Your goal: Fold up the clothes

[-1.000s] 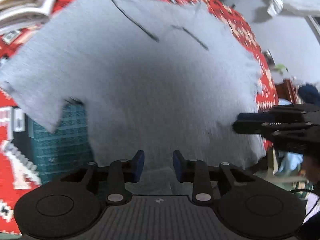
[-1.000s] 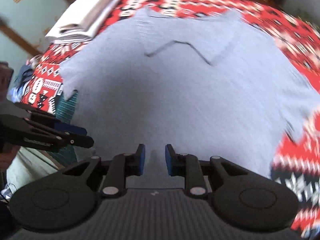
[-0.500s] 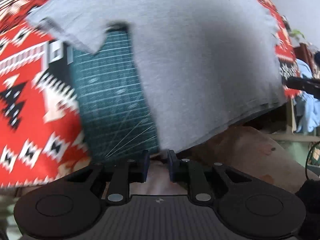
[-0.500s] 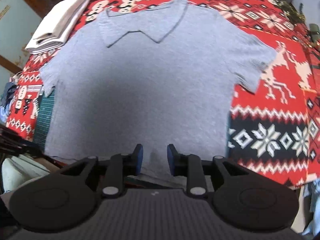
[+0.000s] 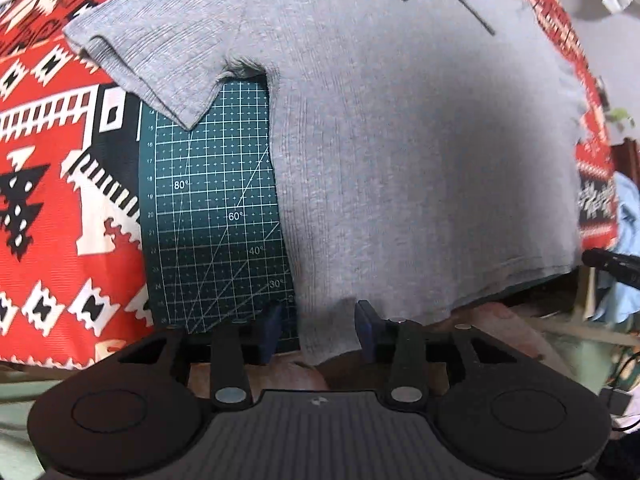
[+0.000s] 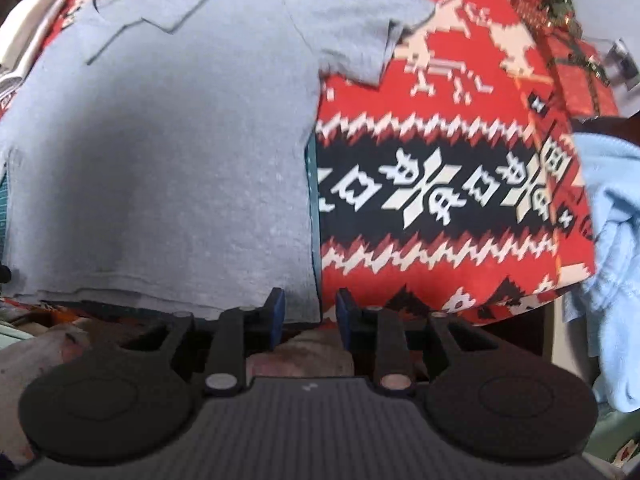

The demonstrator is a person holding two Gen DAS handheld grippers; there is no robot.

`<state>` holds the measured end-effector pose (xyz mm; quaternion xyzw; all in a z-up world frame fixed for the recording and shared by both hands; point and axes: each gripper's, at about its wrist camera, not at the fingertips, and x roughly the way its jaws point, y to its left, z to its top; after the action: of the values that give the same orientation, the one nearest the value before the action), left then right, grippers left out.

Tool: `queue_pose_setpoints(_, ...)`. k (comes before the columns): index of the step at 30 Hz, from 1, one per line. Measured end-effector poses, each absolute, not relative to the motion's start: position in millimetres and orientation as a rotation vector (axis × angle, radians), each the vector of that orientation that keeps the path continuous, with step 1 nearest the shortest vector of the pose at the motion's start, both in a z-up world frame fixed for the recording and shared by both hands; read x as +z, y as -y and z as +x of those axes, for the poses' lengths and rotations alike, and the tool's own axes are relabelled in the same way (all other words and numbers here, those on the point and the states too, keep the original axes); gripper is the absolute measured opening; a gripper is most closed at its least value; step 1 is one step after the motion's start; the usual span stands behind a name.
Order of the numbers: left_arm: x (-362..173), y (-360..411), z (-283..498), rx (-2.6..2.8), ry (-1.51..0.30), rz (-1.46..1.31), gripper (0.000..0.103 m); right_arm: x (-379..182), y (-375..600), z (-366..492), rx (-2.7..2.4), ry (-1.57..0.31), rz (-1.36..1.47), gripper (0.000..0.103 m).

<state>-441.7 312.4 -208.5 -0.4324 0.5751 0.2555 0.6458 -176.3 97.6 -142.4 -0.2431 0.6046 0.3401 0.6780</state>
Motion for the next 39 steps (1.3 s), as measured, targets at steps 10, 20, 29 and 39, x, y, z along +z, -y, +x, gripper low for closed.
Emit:
queue_pose_setpoints(10,-195,-304,-437,0.645,-1.394,-0.781,0.002,-153,-90,-173,0.756,-1.399,-0.567,0.003)
queue_pose_setpoints(20,-199,-318,-443,0.671,-1.418,-0.855,0.017,-154,-79,-166,0.696,-1.440,-0.505,0.012)
queue_pose_setpoints(29,-161,-326,-432,0.689,-1.375,-0.790,0.030,-118,-110,-187,0.781,-1.346,-0.581,0.024)
queue_pose_setpoints(39,-166,-291,-353,0.431,-1.291,-0.729,0.019,-138,-191,-235,0.939,-1.424,-0.659,0.017)
